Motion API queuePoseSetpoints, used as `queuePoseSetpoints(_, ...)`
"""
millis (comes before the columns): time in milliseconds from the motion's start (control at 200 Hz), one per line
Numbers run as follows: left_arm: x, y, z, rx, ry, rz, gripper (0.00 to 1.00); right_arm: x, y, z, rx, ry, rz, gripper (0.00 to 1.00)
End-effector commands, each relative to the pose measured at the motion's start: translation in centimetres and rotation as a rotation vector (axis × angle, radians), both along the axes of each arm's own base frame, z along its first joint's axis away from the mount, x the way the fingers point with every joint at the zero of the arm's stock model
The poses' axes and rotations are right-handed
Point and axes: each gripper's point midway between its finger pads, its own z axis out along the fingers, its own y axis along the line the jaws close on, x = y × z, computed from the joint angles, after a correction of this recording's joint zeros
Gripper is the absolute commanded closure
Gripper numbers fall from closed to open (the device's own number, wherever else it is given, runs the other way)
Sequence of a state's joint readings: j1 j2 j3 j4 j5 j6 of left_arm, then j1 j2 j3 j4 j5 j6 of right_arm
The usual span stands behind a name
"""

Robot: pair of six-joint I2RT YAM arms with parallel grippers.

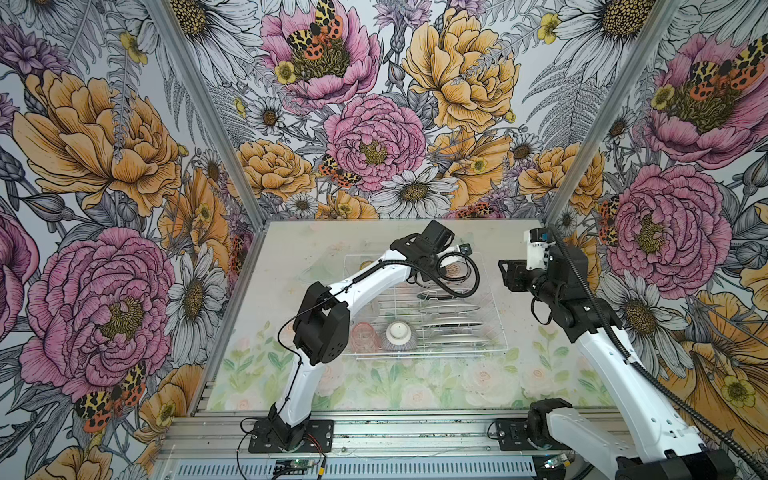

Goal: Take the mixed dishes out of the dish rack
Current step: 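Close the left gripper on the printed plate and lift it from the rack, then grasp the raised printed plate's rim with the right gripper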

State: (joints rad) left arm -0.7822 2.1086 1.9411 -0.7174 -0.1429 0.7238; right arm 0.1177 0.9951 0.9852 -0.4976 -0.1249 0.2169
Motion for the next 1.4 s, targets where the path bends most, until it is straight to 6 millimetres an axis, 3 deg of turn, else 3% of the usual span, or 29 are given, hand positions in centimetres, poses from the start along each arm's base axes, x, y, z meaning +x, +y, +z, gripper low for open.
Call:
queuePoseSetpoints(0, 1.4, -0.1, 6.9, -0.157, -0.176, 0.067, 1.0, -0.3, -0.4, 0.2, -0.006, -0.012, -0.015, 0.46)
queuePoseSetpoints(285, 1.4, 0.8, 10.6, -0.259, -0.261, 0.113, 1.0, -0.4, -0.4, 0.2, -0.004, -0.012, -0.017, 0.46)
queuePoseSetpoints(631, 0.4, 2.6, 13.1, -0.359, -0.232, 0.137, 1.0, -0.2, 0.1, 0.3, 0.019, -0.005, 0.011, 0.46)
queuePoseSetpoints(641, 0.0, 3.0, 14.7, -0.389, -0.245, 0.139, 1.0, -0.2, 0.1, 0.4, 0.019, -0.006, 0.013, 0.46)
queuePoseSetpoints(666, -0.1, 3.5, 15.5, -0.419, -0.24, 0.146, 1.0, -0.2, 0.1, 0.5, 0.025, -0.007, 0.015, 0.46)
queuePoseSetpoints(901, -0.7, 6.1, 19.3, -0.683, -0.06, 0.181, 1.0, 0.0, 0.9, 0.8, 0.081, -0.001, 0.07, 0.46)
queuePoseSetpoints(1186, -2.1, 6.1, 19.5, -0.935, 0.347, 0.19, 1.0, -1.1, 6.3, 2.9, 0.324, -0.035, 0.394, 0.47)
queuePoseSetpoints(1396, -2.1, 6.3, 18.7, -1.056, 0.548, 0.2, 1.0, -0.9, 7.1, 4.1, 0.465, -0.061, 0.461, 0.47)
